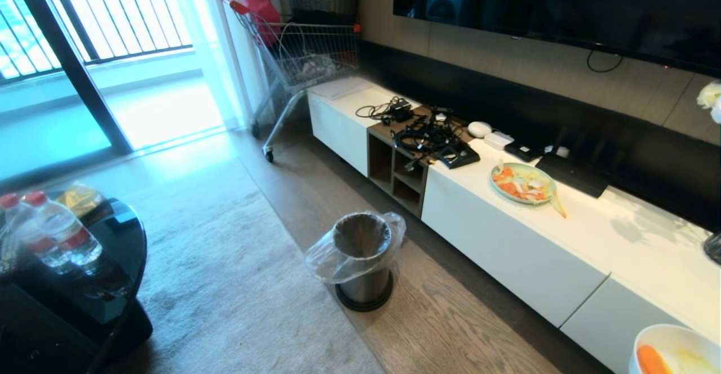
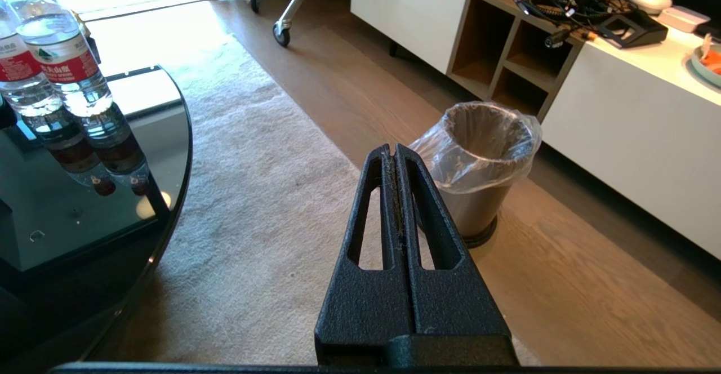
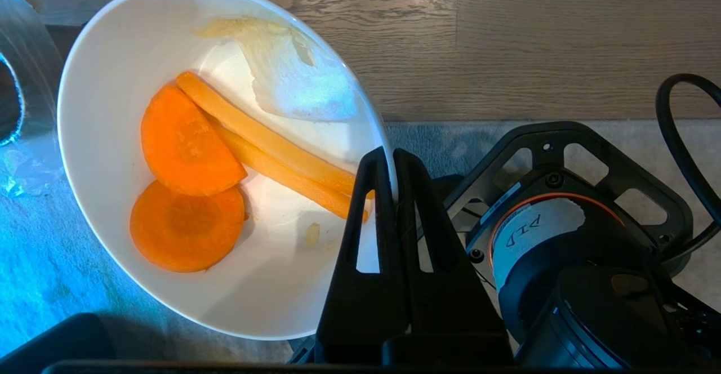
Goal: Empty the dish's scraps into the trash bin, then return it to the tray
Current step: Move the bowl over the trash can
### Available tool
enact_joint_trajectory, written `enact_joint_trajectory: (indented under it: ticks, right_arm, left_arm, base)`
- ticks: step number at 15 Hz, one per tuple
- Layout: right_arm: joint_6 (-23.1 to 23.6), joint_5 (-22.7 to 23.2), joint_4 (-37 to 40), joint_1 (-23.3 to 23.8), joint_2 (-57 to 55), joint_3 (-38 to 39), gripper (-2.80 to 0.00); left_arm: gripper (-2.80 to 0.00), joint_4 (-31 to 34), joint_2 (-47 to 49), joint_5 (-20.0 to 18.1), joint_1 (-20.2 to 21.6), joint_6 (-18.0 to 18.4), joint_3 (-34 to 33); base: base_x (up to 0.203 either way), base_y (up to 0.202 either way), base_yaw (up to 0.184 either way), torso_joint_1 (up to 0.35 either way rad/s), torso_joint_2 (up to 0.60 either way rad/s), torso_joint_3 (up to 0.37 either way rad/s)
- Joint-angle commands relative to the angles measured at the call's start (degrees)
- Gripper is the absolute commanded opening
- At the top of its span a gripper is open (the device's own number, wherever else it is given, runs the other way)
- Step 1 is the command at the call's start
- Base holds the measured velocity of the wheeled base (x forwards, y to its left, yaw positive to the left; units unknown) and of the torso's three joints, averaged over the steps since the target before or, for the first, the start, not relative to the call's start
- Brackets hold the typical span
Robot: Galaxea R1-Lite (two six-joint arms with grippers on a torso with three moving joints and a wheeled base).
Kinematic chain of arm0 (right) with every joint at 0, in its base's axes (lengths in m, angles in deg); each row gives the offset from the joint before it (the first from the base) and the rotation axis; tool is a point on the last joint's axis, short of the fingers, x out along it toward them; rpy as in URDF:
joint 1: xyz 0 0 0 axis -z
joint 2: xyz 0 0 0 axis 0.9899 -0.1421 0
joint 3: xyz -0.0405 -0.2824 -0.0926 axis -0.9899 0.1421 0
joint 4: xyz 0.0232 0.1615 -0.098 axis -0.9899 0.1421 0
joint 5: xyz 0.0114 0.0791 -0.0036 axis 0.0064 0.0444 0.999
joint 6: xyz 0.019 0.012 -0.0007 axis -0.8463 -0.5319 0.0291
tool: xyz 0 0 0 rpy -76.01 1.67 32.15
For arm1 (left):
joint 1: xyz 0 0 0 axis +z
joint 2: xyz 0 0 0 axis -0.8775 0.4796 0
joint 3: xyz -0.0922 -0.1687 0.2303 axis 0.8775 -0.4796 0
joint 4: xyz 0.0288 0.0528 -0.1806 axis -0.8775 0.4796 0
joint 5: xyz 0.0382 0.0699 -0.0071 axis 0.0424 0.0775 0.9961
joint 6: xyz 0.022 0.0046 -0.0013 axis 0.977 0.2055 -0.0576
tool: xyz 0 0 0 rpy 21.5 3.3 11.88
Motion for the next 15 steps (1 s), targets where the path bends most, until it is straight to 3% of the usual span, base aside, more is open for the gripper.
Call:
enact_joint_trajectory:
  ticks: [1,10,15]
  right_arm:
    - [-0.4,-0.1,0.4,0.0,0.1,-0.6,-2.80]
    - [-0.5,0.0,0.9,0.0,1.2,-0.1,-2.80]
    - [-0.5,-0.1,0.9,-0.1,1.2,0.1,-2.80]
  left_arm:
    - [-2.80,0.0,0.0,0.0,0.0,0.0,0.0]
    - [-2.80,0.0,0.0,0.0,0.0,0.1,0.0]
    - [-2.80,0.0,0.0,0.0,0.0,0.0,0.0]
  base:
    - [0.000,0.000,0.000,0.000,0.00,0.000]
    - [0.000,0.000,0.000,0.000,0.00,0.000]
    - [0.173,0.000,0.002,0.004,0.00,0.001]
